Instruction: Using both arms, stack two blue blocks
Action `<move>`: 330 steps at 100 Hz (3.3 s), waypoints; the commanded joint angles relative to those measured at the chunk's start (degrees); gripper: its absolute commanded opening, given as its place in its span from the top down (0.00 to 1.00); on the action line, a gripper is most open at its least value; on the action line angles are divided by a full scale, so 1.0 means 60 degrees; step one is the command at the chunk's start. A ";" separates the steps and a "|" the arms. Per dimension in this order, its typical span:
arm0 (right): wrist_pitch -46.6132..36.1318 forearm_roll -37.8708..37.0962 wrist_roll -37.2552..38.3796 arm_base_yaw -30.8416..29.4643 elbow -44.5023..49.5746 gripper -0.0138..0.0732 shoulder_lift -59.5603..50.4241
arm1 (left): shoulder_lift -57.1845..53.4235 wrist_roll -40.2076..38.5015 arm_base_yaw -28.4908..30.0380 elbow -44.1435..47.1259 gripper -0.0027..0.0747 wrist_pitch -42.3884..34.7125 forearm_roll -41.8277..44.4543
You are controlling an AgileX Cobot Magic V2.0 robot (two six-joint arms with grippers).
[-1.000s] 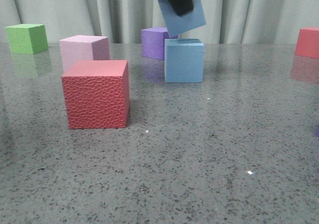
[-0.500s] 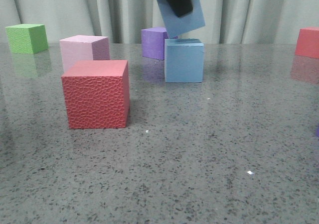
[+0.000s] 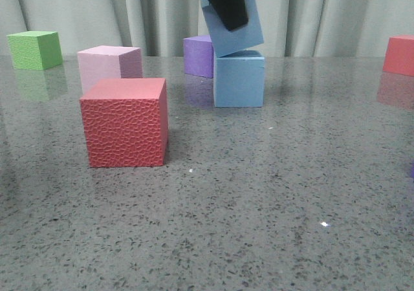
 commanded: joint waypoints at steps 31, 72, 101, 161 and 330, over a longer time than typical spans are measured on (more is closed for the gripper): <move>-0.0535 -0.0122 -0.0056 -0.0064 -0.0232 0.15 -0.0088 | -0.0565 0.0024 -0.0096 -0.0233 0.58 0.0151 -0.0149; -0.0535 -0.0122 -0.0056 -0.0064 -0.0232 0.15 -0.0088 | -0.0565 0.0024 -0.0096 -0.0233 0.45 0.0151 -0.0149; -0.0535 -0.0122 -0.0056 -0.0064 -0.0232 0.15 -0.0088 | -0.0565 0.0024 -0.0096 -0.0233 0.30 0.0151 -0.0185; -0.0535 -0.0122 -0.0056 -0.0064 -0.0232 0.15 -0.0088 | -0.0747 -0.0094 -0.0096 -0.0272 0.15 0.0151 -0.0137; -0.0521 -0.0131 -0.0056 -0.0064 -0.0232 0.15 -0.0088 | -0.6587 -0.4341 0.6467 0.4649 0.22 -0.1555 -0.2064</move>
